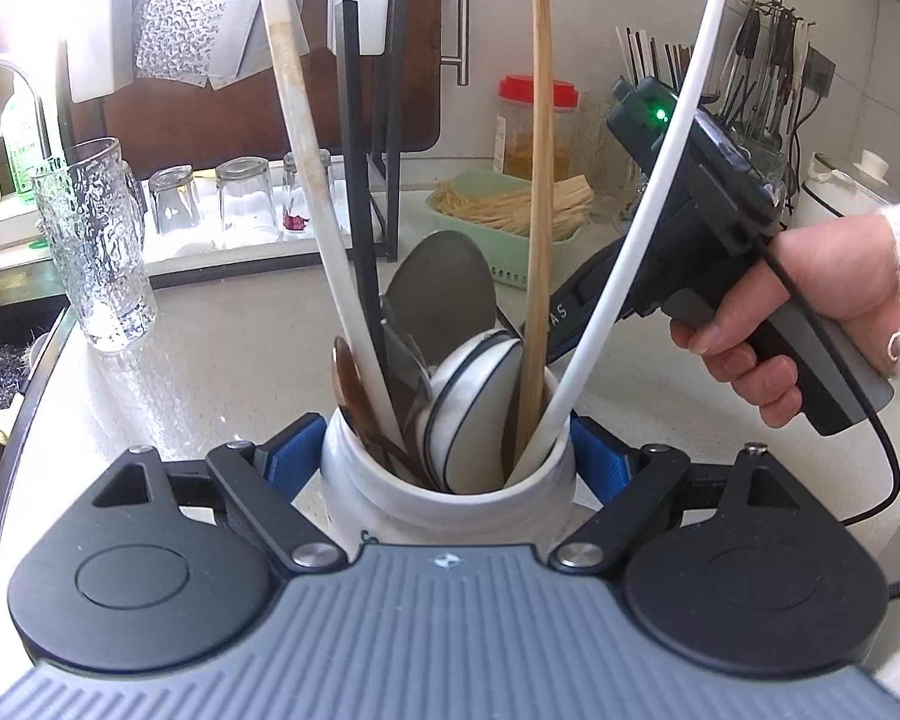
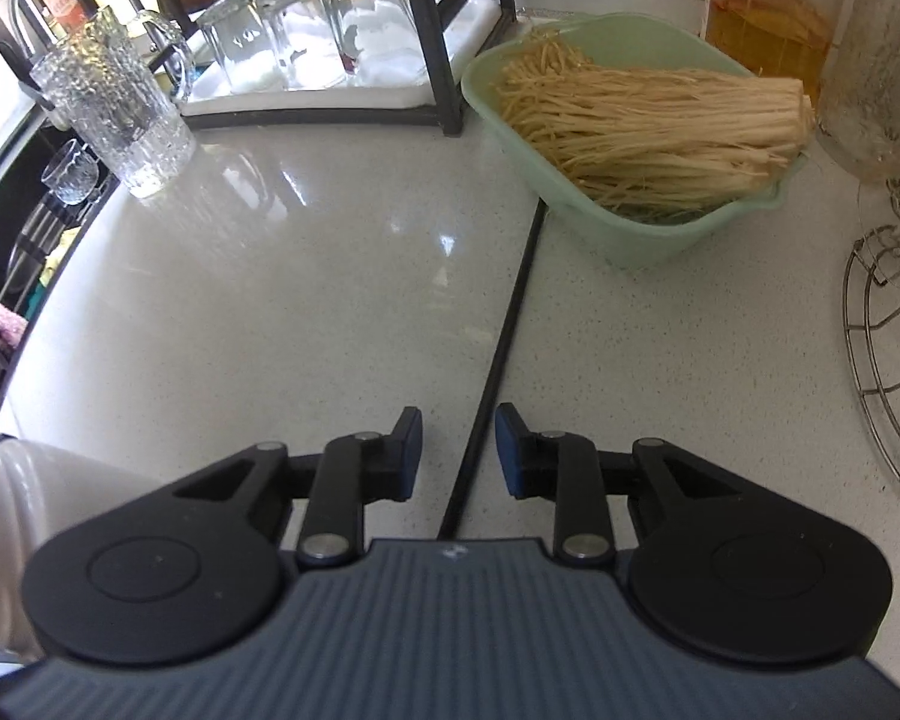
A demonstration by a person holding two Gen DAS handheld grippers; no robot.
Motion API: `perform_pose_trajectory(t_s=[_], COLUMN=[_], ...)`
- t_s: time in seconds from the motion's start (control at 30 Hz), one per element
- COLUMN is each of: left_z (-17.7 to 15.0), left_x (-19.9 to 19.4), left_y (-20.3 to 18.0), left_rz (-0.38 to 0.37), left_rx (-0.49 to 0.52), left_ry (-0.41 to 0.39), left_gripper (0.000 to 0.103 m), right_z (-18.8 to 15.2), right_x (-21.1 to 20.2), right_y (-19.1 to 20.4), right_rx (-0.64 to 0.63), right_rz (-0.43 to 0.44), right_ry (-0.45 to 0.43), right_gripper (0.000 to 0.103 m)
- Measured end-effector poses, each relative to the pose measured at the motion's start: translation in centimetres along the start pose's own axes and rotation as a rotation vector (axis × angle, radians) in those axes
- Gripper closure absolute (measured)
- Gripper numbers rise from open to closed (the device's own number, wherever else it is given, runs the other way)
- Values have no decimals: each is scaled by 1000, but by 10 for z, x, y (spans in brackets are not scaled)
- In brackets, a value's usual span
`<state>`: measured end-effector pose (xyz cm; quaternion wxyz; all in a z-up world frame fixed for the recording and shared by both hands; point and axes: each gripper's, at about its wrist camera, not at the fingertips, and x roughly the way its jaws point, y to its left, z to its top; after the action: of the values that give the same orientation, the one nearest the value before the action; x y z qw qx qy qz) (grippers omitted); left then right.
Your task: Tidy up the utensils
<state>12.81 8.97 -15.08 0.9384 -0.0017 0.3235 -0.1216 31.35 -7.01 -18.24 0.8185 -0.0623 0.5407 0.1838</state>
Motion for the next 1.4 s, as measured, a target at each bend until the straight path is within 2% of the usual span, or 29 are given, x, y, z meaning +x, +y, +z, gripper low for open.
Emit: perform_pose_trajectory(t_s=[0.03,0.07,0.23,0.57,0.8,0.97,1.0,1.1,1.17,1.27,1.33,1.4], left_z=[0,0,1,4,7,9,10,11,12,13,12,12], left_x=[0,1,2,6,9,10,11,10,9,6,3,1], left_y=[1,1,2,1,2,5,5,6,8,11,11,11], left_rz=[-1,-2,-6,10,9,1,0,-6,-12,-17,-19,-14], left_rx=[1,2,4,-8,-8,-9,-10,-17,-24,-27,-22,-14], left_ry=[0,0,-3,-5,-6,8,13,19,25,22,23,22], left_gripper=[13,13,13,13,13,13,12,12,11,11,11,11], right_z=[0,0,-7,-44,-73,-74,-72,-61,-52,-39,-31,-25], right_x=[0,0,-5,-35,-48,-48,-47,-43,-38,-26,-20,-16], right_y=[1,2,5,-3,-13,-18,-18,-18,-16,-12,-8,-2], right_rx=[-7,-12,-39,-47,-40,-11,-10,-27,-52,-93,-121,-164], right_rz=[-9,-15,-32,-15,-20,-13,-21,-17,-12,-29,-46,-60], right_ry=[4,8,21,56,114,120,114,91,82,81,76,89], right_gripper=[89,91,96,96,96,93,89,68,68,70,84,89])
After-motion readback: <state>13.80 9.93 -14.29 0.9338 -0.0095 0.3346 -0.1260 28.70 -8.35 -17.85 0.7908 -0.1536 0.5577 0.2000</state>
